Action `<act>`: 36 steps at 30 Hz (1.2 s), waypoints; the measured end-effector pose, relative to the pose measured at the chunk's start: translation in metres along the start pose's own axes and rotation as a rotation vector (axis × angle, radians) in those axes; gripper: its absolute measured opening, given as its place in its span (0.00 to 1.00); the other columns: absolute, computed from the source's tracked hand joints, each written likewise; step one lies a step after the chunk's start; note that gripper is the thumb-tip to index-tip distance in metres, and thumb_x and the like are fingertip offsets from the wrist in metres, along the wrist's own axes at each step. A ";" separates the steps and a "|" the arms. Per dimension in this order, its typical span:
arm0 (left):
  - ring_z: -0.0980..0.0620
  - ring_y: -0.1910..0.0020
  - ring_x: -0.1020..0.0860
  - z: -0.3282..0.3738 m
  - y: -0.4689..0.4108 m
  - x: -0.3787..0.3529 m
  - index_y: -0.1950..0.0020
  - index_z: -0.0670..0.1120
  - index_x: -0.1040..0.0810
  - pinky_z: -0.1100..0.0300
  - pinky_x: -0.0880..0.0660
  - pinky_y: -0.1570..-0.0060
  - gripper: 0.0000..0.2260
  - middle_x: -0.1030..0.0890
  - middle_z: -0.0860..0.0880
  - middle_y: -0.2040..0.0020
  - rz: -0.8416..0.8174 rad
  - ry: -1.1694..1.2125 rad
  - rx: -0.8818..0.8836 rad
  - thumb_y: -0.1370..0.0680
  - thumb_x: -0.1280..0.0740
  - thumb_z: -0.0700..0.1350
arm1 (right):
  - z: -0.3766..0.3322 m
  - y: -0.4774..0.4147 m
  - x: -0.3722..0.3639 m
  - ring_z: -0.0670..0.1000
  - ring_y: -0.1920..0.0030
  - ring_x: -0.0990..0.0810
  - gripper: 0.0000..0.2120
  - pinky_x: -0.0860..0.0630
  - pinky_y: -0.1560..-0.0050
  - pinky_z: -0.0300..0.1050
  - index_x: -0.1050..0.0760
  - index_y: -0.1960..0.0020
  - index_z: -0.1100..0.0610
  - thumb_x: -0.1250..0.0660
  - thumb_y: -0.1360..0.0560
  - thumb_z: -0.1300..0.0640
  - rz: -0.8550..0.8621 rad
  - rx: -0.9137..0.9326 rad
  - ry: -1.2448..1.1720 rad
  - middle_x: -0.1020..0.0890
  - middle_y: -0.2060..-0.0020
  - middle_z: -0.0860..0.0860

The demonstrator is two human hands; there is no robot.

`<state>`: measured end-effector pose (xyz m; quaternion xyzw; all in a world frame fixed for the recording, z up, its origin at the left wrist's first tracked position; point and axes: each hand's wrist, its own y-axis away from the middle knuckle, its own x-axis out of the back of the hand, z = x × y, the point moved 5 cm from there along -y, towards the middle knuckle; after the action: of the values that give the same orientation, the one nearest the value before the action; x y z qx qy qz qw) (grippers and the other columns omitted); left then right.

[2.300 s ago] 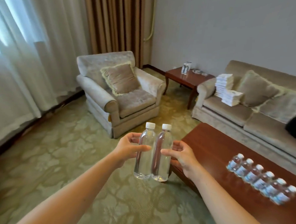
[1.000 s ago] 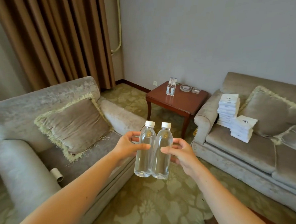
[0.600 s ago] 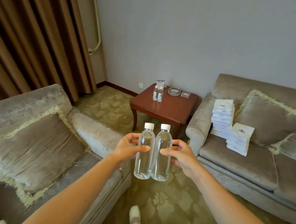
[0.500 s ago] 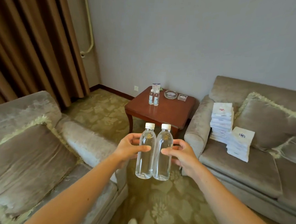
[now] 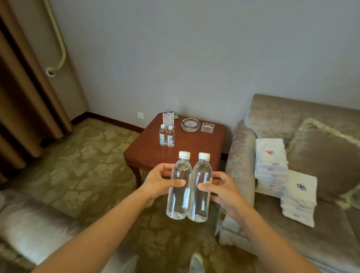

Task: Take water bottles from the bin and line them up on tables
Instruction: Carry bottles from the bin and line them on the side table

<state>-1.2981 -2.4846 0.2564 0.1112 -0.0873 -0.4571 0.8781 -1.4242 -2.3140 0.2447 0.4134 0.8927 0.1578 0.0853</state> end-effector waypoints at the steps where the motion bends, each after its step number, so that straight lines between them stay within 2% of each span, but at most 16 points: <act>1: 0.49 0.46 0.19 0.002 -0.023 0.000 0.42 0.49 0.23 0.51 0.18 0.50 0.26 0.19 0.47 0.45 -0.004 -0.012 0.004 0.36 0.18 0.42 | -0.004 -0.022 0.003 0.55 0.46 0.16 0.24 0.19 0.43 0.55 0.23 0.43 0.54 0.19 0.35 0.64 0.005 -0.004 0.003 0.17 0.48 0.56; 6: 0.49 0.44 0.20 0.014 -0.163 -0.002 0.42 0.50 0.24 0.47 0.19 0.48 0.26 0.19 0.48 0.45 0.004 -0.042 0.020 0.36 0.18 0.44 | -0.032 -0.156 0.018 0.54 0.50 0.14 0.24 0.16 0.51 0.50 0.23 0.43 0.55 0.19 0.35 0.63 -0.003 0.008 0.030 0.17 0.49 0.56; 10: 0.48 0.45 0.19 0.028 -0.287 -0.009 0.42 0.51 0.23 0.49 0.18 0.50 0.27 0.20 0.47 0.44 0.016 -0.038 0.039 0.37 0.18 0.43 | -0.053 -0.278 0.038 0.54 0.48 0.16 0.25 0.18 0.44 0.56 0.23 0.44 0.52 0.18 0.37 0.61 0.011 -0.011 0.039 0.17 0.48 0.54; 14: 0.48 0.45 0.19 0.031 -0.394 -0.023 0.42 0.51 0.23 0.56 0.20 0.53 0.25 0.18 0.47 0.44 0.003 -0.045 0.067 0.35 0.19 0.40 | -0.064 -0.383 0.061 0.54 0.47 0.16 0.26 0.19 0.43 0.59 0.23 0.44 0.52 0.17 0.38 0.60 0.023 -0.044 0.048 0.16 0.49 0.53; 17: 0.48 0.44 0.20 0.020 -0.460 -0.027 0.41 0.51 0.23 0.53 0.21 0.47 0.25 0.18 0.49 0.45 0.003 -0.050 0.059 0.34 0.19 0.40 | -0.060 -0.450 0.070 0.52 0.46 0.17 0.27 0.20 0.42 0.55 0.23 0.44 0.52 0.17 0.39 0.59 0.029 -0.041 0.050 0.16 0.49 0.51; 21: 0.48 0.45 0.19 -0.011 -0.533 -0.033 0.40 0.50 0.25 0.60 0.21 0.52 0.26 0.19 0.51 0.45 -0.022 -0.054 0.021 0.34 0.20 0.38 | -0.026 -0.522 0.077 0.51 0.48 0.16 0.26 0.19 0.46 0.49 0.23 0.43 0.53 0.18 0.38 0.62 0.065 -0.026 0.018 0.15 0.50 0.51; 23: 0.47 0.45 0.19 -0.036 -0.563 -0.031 0.39 0.50 0.25 0.60 0.21 0.52 0.27 0.19 0.50 0.44 -0.025 -0.058 -0.014 0.35 0.20 0.38 | -0.002 -0.552 0.076 0.50 0.49 0.16 0.26 0.19 0.49 0.45 0.23 0.43 0.53 0.18 0.38 0.63 0.081 -0.003 0.006 0.15 0.50 0.50; 28: 0.48 0.44 0.20 -0.110 -0.626 -0.025 0.41 0.52 0.25 0.51 0.21 0.44 0.28 0.19 0.52 0.44 -0.008 -0.105 -0.161 0.37 0.18 0.40 | 0.066 -0.621 0.070 0.51 0.48 0.16 0.26 0.19 0.49 0.45 0.23 0.44 0.53 0.18 0.38 0.65 0.109 0.123 0.007 0.15 0.49 0.50; 30: 0.49 0.45 0.20 -0.135 -0.646 -0.022 0.41 0.51 0.25 0.52 0.22 0.43 0.30 0.19 0.51 0.45 0.012 -0.115 -0.260 0.39 0.17 0.42 | 0.091 -0.643 0.066 0.52 0.47 0.16 0.27 0.19 0.46 0.47 0.24 0.43 0.54 0.18 0.38 0.66 0.128 0.195 0.024 0.15 0.48 0.50; 33: 0.55 0.48 0.21 -0.165 -0.671 -0.018 0.43 0.51 0.26 0.55 0.24 0.42 0.29 0.20 0.53 0.48 0.018 -0.120 -0.406 0.38 0.18 0.36 | 0.119 -0.671 0.062 0.52 0.48 0.16 0.29 0.19 0.46 0.48 0.25 0.41 0.58 0.19 0.38 0.69 0.168 0.318 0.029 0.15 0.49 0.53; 36: 0.59 0.50 0.21 -0.185 -0.691 -0.013 0.44 0.53 0.26 0.59 0.24 0.44 0.29 0.21 0.54 0.50 0.022 -0.125 -0.522 0.38 0.19 0.37 | 0.139 -0.692 0.056 0.54 0.47 0.16 0.28 0.19 0.45 0.51 0.24 0.43 0.55 0.19 0.39 0.69 0.206 0.433 0.035 0.15 0.49 0.53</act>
<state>-1.7994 -2.8381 -0.1125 -0.1486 -0.0217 -0.4606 0.8748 -1.9133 -2.6630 -0.1300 0.5083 0.8601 -0.0223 -0.0373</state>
